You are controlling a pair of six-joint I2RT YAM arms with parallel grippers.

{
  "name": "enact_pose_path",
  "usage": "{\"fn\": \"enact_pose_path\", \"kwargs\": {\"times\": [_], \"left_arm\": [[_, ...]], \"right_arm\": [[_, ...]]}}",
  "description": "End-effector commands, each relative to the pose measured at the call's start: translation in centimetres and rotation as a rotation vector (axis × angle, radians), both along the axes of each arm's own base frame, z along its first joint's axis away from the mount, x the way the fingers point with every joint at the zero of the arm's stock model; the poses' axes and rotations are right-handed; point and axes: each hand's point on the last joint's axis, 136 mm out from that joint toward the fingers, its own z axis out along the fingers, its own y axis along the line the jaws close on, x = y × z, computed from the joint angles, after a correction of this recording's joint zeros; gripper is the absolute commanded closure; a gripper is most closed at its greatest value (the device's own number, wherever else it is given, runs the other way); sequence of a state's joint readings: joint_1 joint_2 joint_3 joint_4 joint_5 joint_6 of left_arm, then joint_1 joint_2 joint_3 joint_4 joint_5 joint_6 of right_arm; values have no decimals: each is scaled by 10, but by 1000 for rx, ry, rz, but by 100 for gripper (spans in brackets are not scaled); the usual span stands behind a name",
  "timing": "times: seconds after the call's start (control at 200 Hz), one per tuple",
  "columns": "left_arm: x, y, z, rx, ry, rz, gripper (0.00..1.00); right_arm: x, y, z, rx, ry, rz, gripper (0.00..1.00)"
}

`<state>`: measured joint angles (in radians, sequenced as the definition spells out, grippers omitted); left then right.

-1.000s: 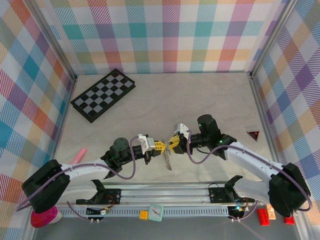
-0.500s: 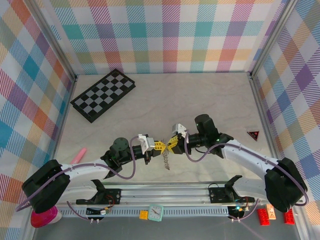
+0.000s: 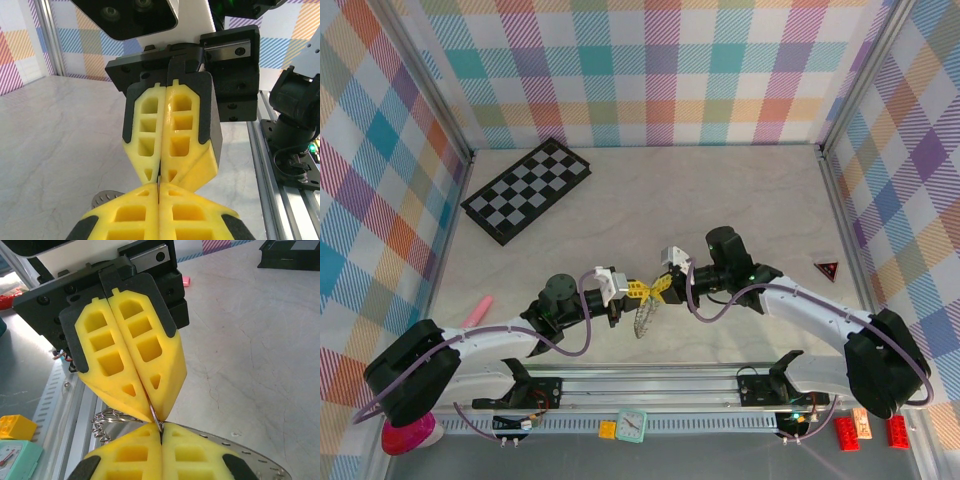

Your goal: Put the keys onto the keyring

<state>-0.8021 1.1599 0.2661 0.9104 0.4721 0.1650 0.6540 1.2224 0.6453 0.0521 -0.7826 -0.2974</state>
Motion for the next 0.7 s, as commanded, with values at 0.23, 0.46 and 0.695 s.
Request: {"fn": "enact_pose_path", "kwargs": {"times": [0.23,0.46,0.695], "left_arm": [[6,11,11,183,-14,58,72],[-4,16,-8,394,38,-11,72],[0,5,-3,371,46,-44,75]], "right_arm": [[1,-2,24,-81,-89,34,100],[4,-4,24,-165,-110,36,100],[1,-1,23,-221,-160,69,100]]}}
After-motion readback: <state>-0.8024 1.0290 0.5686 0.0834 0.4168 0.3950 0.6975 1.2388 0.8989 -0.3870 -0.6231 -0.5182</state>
